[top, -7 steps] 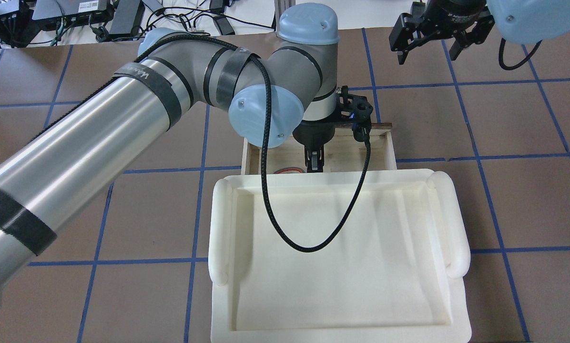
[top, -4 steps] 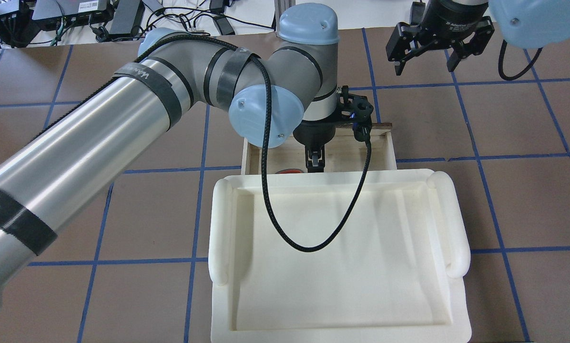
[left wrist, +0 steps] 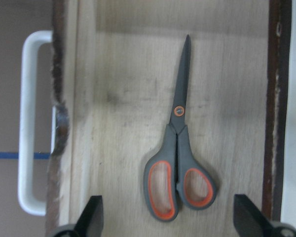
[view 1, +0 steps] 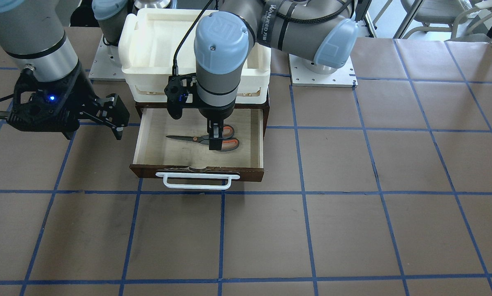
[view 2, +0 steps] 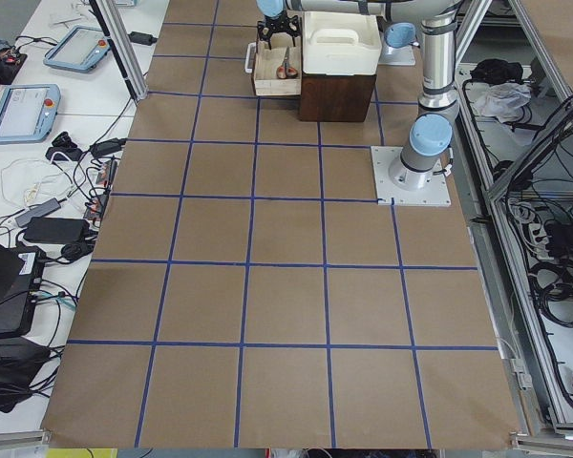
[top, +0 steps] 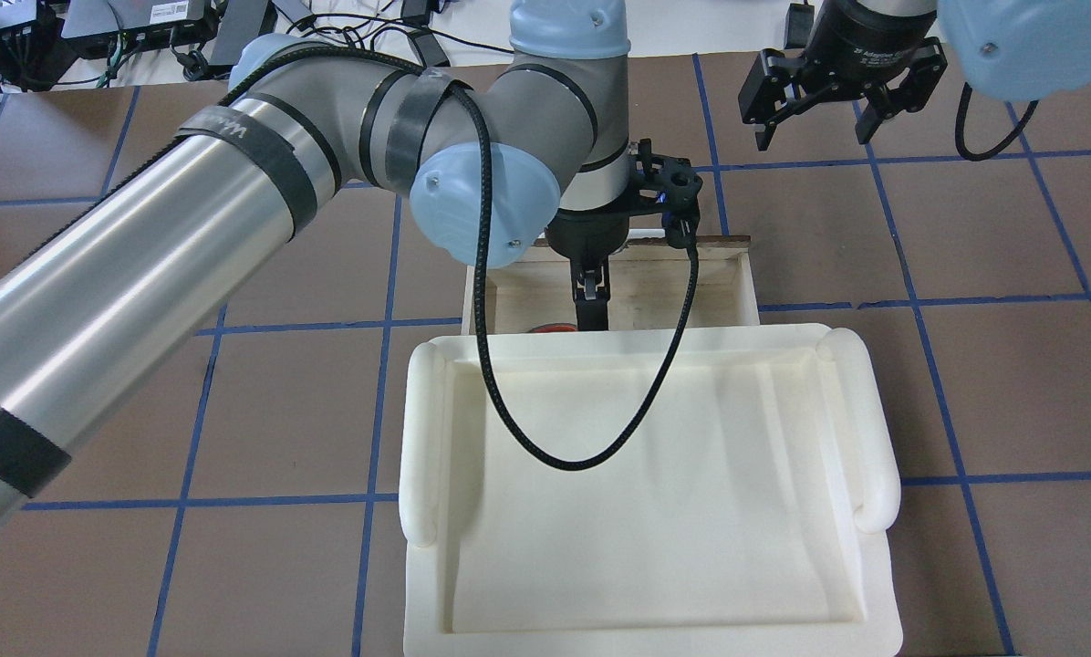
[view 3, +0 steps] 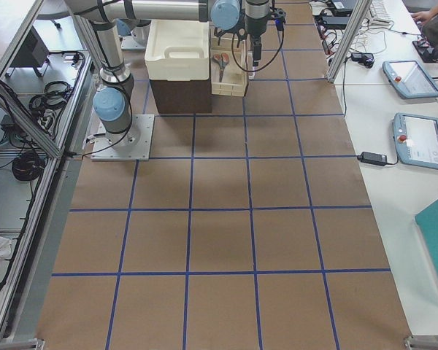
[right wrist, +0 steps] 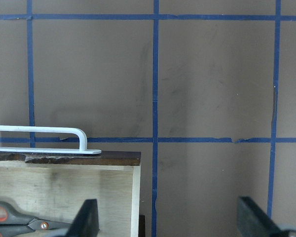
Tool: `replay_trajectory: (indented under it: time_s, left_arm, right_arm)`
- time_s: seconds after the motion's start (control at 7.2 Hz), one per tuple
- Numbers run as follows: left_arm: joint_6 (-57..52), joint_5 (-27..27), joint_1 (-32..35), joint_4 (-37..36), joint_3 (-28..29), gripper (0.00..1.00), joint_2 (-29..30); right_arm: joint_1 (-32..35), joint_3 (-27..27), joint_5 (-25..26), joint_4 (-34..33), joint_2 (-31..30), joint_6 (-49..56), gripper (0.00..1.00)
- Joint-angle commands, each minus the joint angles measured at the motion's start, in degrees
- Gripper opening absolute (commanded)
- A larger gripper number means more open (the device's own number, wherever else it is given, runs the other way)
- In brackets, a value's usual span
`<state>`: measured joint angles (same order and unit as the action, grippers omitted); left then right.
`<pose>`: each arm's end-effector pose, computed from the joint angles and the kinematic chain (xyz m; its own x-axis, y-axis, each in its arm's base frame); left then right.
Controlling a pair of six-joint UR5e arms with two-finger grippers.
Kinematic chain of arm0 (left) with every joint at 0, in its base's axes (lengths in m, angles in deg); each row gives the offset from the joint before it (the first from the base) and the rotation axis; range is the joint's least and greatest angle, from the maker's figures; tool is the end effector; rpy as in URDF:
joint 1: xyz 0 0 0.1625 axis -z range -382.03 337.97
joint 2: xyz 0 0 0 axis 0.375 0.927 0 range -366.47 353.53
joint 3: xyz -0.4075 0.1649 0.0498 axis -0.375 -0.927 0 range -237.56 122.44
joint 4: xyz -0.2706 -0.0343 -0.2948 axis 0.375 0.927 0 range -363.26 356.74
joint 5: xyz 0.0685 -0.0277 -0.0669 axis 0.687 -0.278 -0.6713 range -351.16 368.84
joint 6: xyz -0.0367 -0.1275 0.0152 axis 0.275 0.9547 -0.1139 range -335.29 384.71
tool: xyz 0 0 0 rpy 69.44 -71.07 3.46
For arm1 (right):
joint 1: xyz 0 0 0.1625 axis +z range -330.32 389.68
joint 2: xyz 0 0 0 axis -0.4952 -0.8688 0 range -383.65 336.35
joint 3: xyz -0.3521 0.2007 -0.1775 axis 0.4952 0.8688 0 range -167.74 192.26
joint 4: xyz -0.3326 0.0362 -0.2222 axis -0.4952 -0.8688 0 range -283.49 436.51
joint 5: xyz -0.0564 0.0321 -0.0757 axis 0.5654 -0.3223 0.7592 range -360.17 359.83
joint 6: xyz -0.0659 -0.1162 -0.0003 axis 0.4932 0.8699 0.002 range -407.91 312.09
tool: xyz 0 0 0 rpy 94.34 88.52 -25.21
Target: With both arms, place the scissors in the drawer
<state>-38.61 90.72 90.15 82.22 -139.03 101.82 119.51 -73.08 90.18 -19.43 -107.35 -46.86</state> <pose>-0.3671 -0.4977 0.3776 -0.0779 0.9864 0.1447 0.9923 0.0908 -0.0845 0.1308 -0.5372 0.4657 -0.9999 -0.0150 0.0075 -0.0155 0.9971 -0.0749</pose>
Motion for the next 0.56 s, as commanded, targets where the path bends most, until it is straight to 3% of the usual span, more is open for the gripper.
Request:
replay_trajectory:
  time_s: [0.0,0.14,0.42]
  left_arm:
    - [2.5,-0.1,-6.9,1.3,0.1,0.93,-4.6]
    - [8.0,0.9,-8.3,2.8,0.1,1.00,-8.1]
    - [16.2,4.7,-14.4,3.8,-1.1,1.00,-13.9]
  right_arm:
    - [0.0,-0.6,-0.1,0.0,-0.5,0.0,1.00]
    - [0.0,-0.6,0.5,-0.1,-0.5,0.0,1.00]
    - [0.0,-0.6,0.7,-0.2,-0.5,0.1,1.00]
